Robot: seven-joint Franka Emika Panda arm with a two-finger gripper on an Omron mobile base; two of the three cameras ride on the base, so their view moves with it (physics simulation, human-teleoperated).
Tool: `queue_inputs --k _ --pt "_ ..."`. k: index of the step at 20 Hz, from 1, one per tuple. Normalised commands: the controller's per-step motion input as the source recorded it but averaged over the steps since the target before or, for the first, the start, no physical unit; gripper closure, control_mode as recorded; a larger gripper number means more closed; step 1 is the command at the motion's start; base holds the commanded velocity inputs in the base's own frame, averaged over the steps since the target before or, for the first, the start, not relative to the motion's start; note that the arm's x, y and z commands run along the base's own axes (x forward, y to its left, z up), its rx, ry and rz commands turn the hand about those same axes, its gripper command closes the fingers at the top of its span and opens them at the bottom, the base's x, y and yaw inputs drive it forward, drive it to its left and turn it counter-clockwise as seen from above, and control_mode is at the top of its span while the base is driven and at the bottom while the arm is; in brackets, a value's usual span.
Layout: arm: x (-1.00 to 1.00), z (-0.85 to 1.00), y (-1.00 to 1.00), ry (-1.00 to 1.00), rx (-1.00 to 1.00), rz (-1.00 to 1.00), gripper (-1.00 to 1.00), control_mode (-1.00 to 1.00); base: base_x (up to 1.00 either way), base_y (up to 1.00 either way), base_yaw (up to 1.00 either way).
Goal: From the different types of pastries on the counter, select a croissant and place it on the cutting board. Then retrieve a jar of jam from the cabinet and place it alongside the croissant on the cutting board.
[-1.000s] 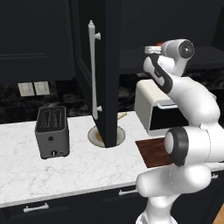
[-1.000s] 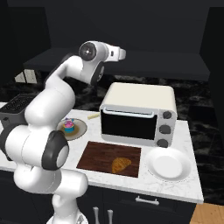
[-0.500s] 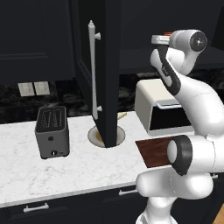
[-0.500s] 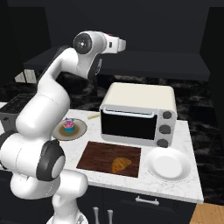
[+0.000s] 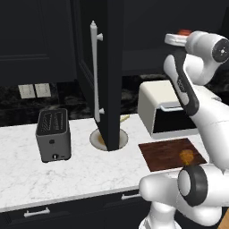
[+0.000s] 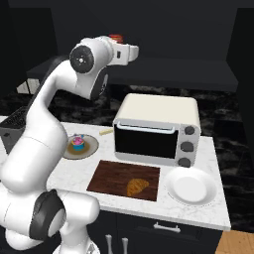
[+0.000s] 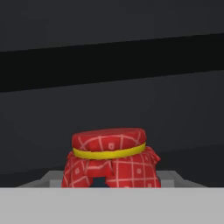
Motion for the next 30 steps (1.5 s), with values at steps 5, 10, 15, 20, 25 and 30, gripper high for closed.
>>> queue_inputs --k 5,10,15,20,25,30 --pt "-0.97 0.0 0.23 -0.1 0.05 0.0 1.0 -1.0 0.0 0.0 0.0" --pt "-0.99 0.0 0.41 -0.04 0.03 0.0 1.0 -1.0 0.0 0.0 0.0" --pt "-1.0 0.0 0.36 -0.01 0.02 0.0 1.0 -1.0 0.0 0.0 0.0" --pt "-1.0 -0.06 0.34 0.0 0.01 0.0 1.0 -1.0 0.0 0.0 0.0" --pt "-1.0 -0.08 0.23 0.0 0.02 0.0 1.0 -1.0 0.0 0.0 0.0" --pt "-1.0 -0.25 0.02 0.0 0.04 0.0 1.0 -1.0 0.0 0.0 0.0"
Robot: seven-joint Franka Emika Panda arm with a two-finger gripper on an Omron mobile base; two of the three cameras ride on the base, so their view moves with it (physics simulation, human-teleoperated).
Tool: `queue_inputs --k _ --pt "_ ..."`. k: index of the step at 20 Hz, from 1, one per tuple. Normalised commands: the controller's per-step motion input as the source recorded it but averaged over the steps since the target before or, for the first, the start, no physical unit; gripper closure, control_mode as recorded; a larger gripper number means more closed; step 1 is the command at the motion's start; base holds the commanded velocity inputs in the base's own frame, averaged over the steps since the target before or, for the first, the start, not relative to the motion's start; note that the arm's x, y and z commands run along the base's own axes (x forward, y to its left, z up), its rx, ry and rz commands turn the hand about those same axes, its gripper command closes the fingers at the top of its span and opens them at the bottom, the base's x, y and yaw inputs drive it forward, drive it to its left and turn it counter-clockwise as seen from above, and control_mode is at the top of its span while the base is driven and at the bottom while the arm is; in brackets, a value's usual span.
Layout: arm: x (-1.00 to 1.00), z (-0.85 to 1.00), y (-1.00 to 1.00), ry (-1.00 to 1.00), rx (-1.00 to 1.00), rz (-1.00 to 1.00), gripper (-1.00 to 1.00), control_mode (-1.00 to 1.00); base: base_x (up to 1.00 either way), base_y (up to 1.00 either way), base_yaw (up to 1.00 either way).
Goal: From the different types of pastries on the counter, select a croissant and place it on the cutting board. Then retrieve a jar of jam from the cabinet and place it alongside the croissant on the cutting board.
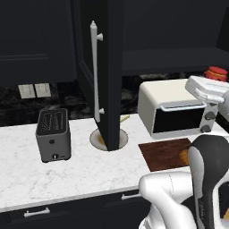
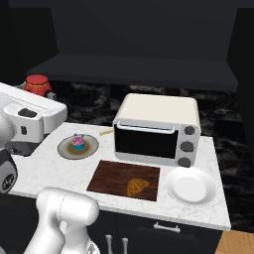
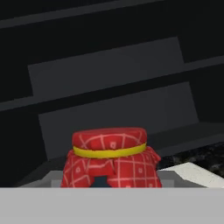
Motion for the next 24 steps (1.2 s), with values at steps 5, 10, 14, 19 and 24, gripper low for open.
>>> queue_inputs --k 5,10,14,19,24 --pt "-0.61 -0.82 -0.11 0.04 0.02 0.0 1.0 -1.0 0.0 0.0 0.0" --pt "-0.17 -1.0 -0.07 0.01 0.04 0.02 1.0 -1.0 0.0 0.0 0.0" --pt "0.0 -1.0 0.0 0.0 0.09 0.04 1.0 -1.0 0.0 0.0 0.0" --pt "0.12 -1.0 0.0 0.0 0.08 0.07 1.0 -1.0 0.0 0.0 0.0" --pt "0.34 -0.98 0.01 0.0 0.09 0.1 1.0 -1.0 0.0 0.0 0.0"
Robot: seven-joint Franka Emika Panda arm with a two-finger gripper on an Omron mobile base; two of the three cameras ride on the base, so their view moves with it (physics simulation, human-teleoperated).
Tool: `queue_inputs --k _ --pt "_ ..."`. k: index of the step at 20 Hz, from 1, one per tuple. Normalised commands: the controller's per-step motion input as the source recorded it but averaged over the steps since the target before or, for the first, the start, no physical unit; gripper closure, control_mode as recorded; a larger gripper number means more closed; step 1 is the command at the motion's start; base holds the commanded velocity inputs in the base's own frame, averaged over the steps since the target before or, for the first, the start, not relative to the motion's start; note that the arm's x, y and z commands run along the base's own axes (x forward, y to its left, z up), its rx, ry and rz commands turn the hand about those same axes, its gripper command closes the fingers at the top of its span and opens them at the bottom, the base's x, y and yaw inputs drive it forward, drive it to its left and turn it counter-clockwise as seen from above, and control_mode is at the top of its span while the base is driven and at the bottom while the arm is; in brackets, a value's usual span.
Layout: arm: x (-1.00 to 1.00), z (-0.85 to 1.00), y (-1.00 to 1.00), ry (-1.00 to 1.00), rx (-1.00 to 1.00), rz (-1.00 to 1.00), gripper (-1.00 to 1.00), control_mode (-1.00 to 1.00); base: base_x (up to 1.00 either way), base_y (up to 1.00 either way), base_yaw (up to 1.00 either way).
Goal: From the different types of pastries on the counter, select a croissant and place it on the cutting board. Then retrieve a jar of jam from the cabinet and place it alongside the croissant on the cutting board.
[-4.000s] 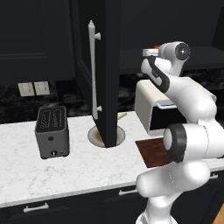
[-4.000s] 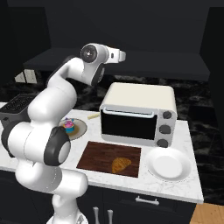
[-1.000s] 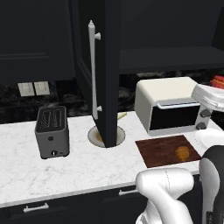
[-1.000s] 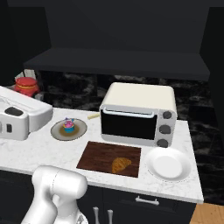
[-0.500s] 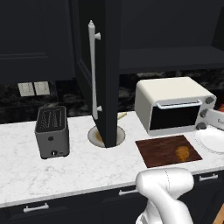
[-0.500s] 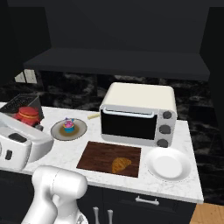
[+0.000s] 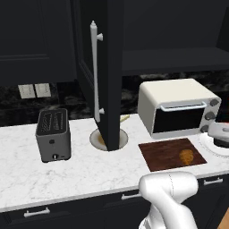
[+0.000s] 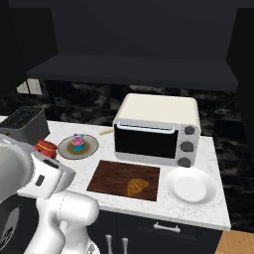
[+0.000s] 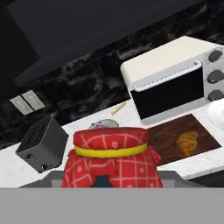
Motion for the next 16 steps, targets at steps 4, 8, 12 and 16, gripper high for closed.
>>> queue_inputs --k 4,8,12,16 --pt "0.45 -0.89 0.06 0.0 0.08 0.11 1.0 -1.0 0.0 0.0 0.0" --pt "0.45 -0.92 0.13 0.0 0.1 0.13 1.0 -1.0 0.0 0.0 0.0" --pt "0.44 -0.91 0.16 0.0 0.11 0.15 1.0 -1.0 0.0 0.0 0.0" --pt "0.44 -0.89 0.14 0.0 0.09 0.16 1.0 -1.0 0.0 0.0 0.0"
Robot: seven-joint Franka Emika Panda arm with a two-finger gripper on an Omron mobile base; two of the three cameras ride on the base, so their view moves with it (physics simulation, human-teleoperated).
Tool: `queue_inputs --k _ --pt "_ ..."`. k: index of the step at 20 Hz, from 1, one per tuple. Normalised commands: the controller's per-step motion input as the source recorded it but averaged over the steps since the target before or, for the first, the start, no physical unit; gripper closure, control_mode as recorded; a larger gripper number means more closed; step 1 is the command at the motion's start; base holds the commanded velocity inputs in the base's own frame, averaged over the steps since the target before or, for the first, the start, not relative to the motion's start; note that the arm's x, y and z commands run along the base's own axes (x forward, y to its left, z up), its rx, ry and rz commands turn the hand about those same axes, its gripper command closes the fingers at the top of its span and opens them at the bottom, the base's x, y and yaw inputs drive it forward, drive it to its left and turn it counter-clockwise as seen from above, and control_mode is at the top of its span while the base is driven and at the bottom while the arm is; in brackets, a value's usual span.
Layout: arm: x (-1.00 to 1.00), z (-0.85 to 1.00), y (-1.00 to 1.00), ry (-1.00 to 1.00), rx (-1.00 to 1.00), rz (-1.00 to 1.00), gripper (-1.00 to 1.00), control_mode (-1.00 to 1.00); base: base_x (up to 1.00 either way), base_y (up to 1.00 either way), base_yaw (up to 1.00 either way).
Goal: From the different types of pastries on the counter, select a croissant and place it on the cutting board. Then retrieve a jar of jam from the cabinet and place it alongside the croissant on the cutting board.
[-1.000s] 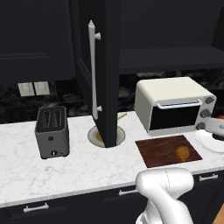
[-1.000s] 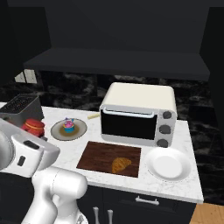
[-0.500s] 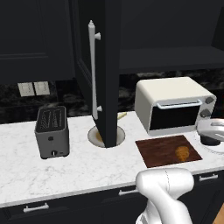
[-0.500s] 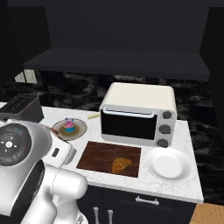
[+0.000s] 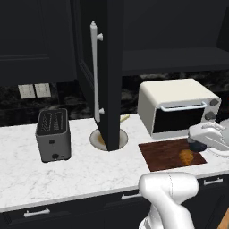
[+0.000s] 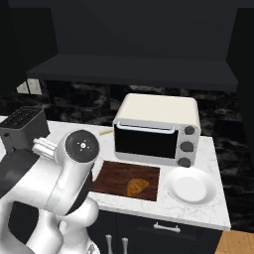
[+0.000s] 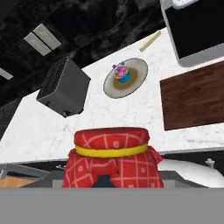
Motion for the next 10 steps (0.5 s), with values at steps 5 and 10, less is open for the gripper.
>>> queue_inputs --k 5,10 --pt "0.55 -0.67 0.03 0.0 0.04 0.13 1.0 -1.0 0.0 0.0 0.0" --pt "0.54 -0.43 -0.02 -0.02 0.0 0.12 1.0 -1.0 0.0 0.0 0.0"
